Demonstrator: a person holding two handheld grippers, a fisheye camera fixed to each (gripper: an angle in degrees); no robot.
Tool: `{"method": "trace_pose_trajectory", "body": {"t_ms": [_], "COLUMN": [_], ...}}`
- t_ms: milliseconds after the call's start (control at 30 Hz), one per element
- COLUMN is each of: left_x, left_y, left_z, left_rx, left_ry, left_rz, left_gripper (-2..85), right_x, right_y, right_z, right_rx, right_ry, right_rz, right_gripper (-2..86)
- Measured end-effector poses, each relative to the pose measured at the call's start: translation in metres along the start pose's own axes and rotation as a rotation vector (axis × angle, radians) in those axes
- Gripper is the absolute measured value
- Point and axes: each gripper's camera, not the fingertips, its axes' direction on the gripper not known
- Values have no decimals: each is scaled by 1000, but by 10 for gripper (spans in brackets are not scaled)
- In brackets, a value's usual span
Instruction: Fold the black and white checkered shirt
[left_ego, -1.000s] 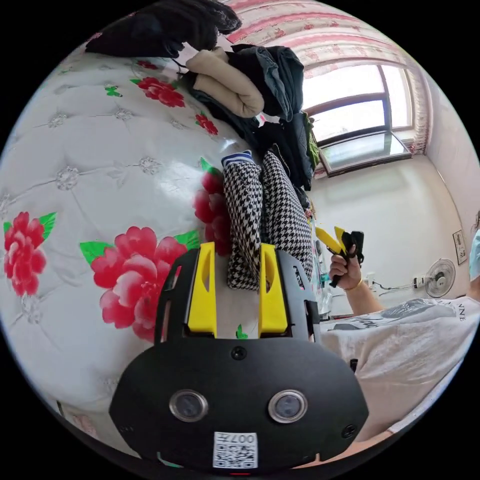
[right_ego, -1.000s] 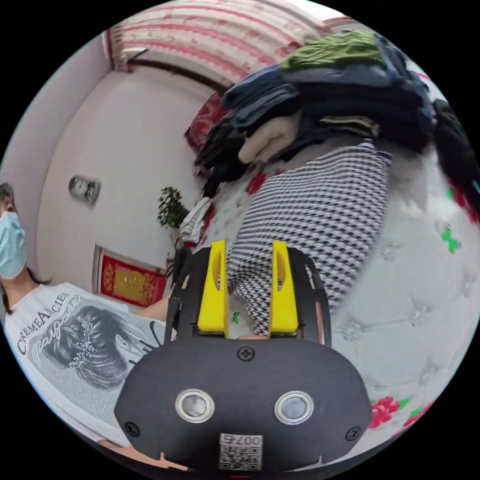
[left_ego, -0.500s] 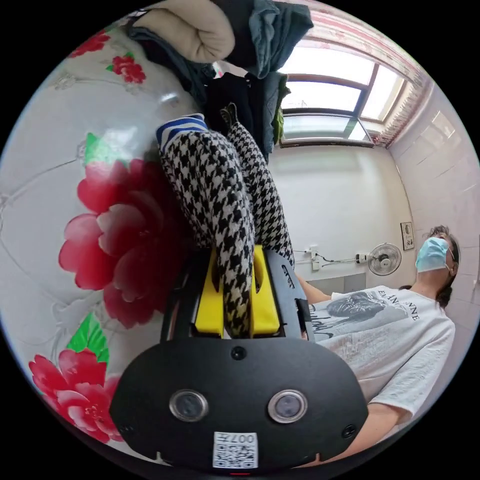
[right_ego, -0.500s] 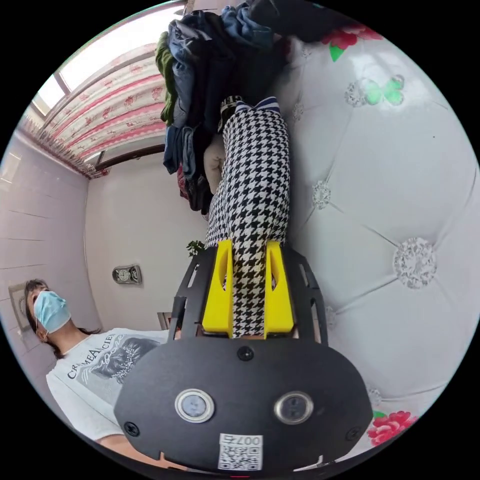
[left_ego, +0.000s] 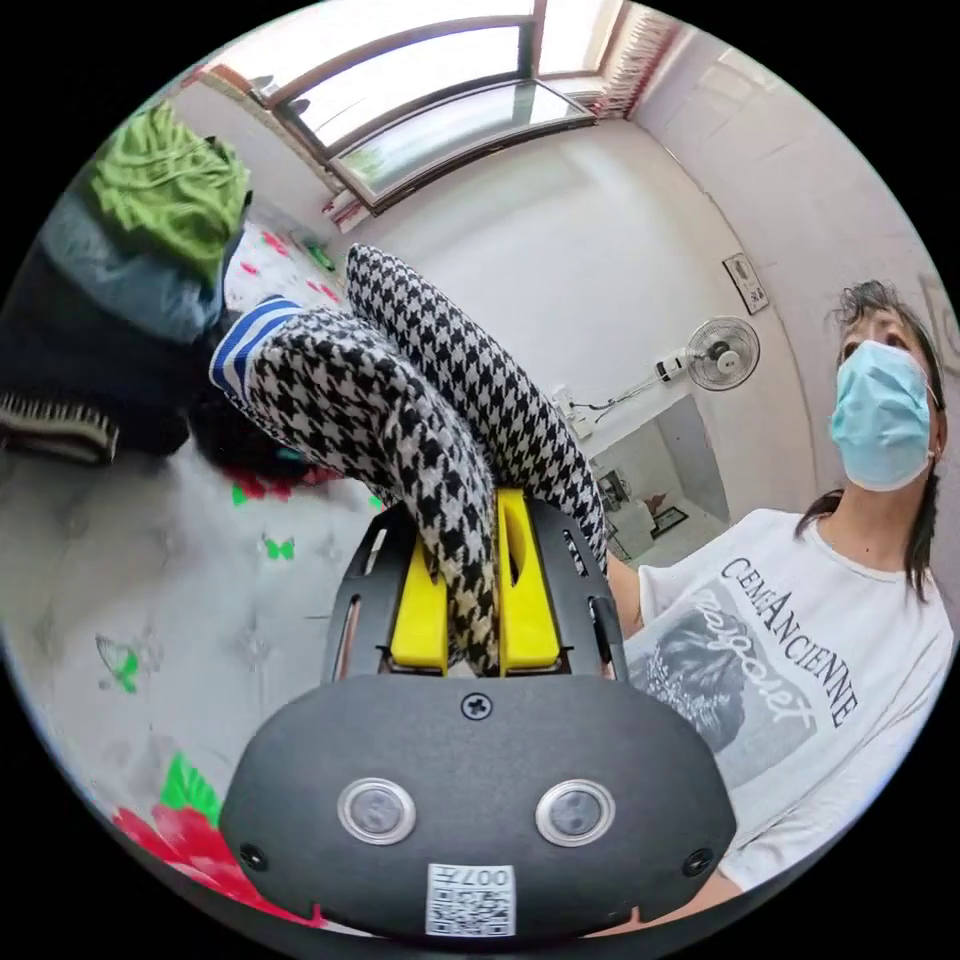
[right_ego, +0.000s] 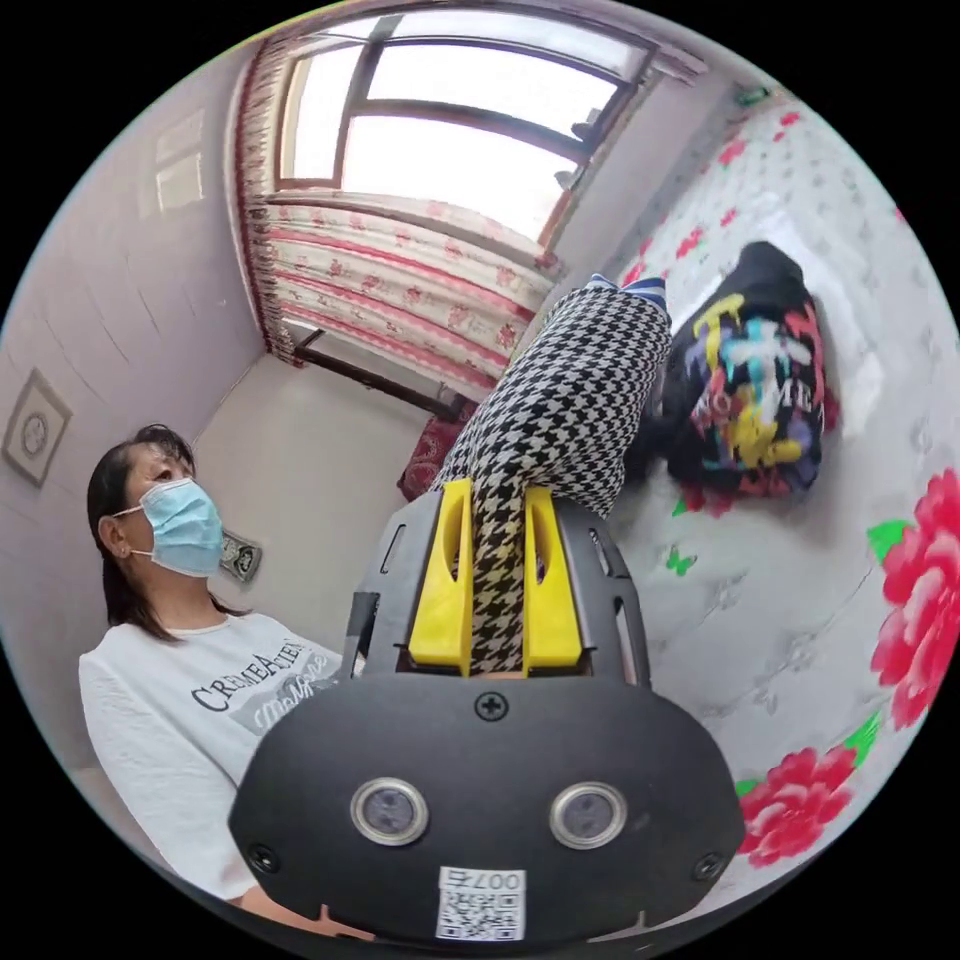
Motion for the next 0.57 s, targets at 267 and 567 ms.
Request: {"method": "trace_pose_trajectory", "body": {"t_ms": [267,567], "left_x": [-57,-9], "left_y": [-62,232], "left_z": [85,116], "left_rx": [-122,-607], "left_ry": [-577,-984], "left_rz": [-55,-291], "left_gripper": [57,-5], "right_x": [73,104], "right_y": [-103,195], "right_z": [79,296], "right_rx": [-8,-794], "right_ry": [621,590], "right_rz": [-55,-263], "right_gripper": [70,64]}}
